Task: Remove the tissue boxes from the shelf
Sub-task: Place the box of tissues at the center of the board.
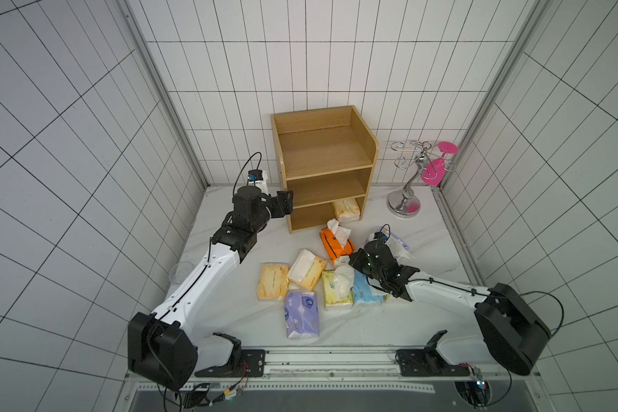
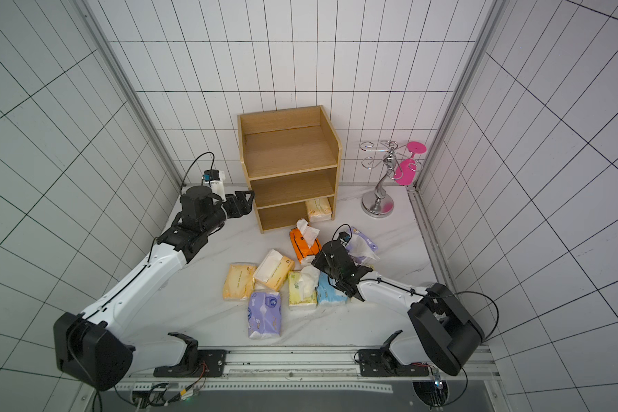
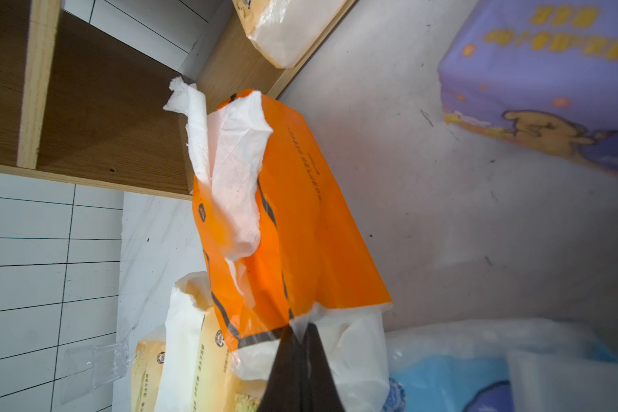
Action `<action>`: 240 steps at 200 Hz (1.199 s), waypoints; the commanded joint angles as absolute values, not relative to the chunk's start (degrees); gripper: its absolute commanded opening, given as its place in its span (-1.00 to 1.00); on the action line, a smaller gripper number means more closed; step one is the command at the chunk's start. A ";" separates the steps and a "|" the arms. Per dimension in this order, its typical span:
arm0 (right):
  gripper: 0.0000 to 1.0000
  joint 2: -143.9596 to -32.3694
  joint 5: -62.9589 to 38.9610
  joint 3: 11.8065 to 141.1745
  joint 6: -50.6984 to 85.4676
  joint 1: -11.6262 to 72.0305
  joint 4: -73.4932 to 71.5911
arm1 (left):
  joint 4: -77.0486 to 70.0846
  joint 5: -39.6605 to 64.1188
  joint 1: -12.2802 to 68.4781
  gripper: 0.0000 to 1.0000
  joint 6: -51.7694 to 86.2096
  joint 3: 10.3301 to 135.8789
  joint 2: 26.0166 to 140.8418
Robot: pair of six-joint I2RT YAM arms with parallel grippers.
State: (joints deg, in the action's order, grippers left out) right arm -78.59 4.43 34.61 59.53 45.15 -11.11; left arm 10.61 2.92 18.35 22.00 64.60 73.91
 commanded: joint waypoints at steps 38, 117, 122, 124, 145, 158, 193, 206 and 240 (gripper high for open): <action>-0.59 -82.11 4.48 35.71 57.70 51.37 -10.02 | 10.96 2.19 18.64 0.74 21.23 65.20 73.89; 0.25 -74.60 11.23 41.93 49.54 49.78 5.93 | 11.43 2.53 18.64 0.74 18.99 65.71 74.33; 0.25 -73.92 10.22 41.68 49.51 48.43 5.78 | 11.55 2.58 18.65 0.74 18.96 65.97 74.58; 0.25 -73.81 9.70 41.62 49.55 47.77 5.64 | 11.59 2.67 18.64 0.74 18.96 66.06 74.68; 0.24 -75.70 0.26 43.10 45.49 41.05 3.13 | 11.11 3.52 18.69 0.74 19.59 66.45 75.26; 0.24 -79.46 -4.22 46.27 42.54 38.84 2.87 | 10.35 3.86 18.59 0.74 20.00 66.52 75.41; 0.24 -90.90 -11.35 54.46 39.64 35.78 1.79 | 10.01 4.04 18.64 0.74 19.79 66.79 76.45; 0.23 -94.17 -13.82 56.54 39.46 35.73 0.54 | 10.03 3.95 18.68 0.74 19.42 66.71 76.55; 0.17 -101.39 -18.00 60.44 41.33 37.79 -4.47 | 10.20 3.25 18.57 0.75 18.88 67.36 77.43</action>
